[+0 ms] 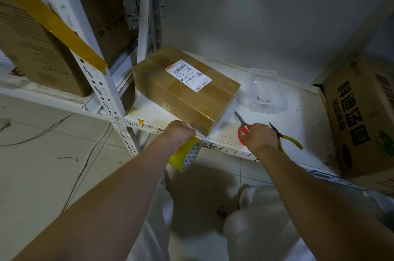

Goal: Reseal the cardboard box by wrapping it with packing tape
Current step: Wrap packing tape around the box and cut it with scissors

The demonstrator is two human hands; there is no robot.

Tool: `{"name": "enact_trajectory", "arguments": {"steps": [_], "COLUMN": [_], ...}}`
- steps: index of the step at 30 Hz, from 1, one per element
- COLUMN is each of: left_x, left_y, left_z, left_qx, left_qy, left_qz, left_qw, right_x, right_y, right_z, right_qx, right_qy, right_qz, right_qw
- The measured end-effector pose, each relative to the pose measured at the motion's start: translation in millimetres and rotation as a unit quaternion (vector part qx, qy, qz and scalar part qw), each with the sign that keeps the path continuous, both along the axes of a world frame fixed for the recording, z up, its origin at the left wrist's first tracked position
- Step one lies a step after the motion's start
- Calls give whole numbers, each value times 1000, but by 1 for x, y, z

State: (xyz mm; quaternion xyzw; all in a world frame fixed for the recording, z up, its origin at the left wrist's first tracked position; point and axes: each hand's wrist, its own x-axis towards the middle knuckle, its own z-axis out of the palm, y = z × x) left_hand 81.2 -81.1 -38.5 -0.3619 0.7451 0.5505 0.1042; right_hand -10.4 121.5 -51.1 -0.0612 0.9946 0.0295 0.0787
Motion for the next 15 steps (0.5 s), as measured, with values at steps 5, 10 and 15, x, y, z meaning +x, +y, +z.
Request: {"name": "enact_trajectory", "arguments": {"steps": [5,10,15], "left_x": [4,6,10], "left_y": [-5,-11,-8], "left_z": [3,2,4], "left_qx": [5,-1,21], "left_qy": [4,10,21], "left_qz": [10,25,22], "left_qw": [1000,1000,999], "right_x": [-4,12,24], "right_y": [-17,-20,-54], "right_z": [-14,-9,11], "right_qx": [-30,-134,-105], "right_qy": [-32,196,202], "right_qz": [-5,110,325], "right_qw": [999,965,918]}}
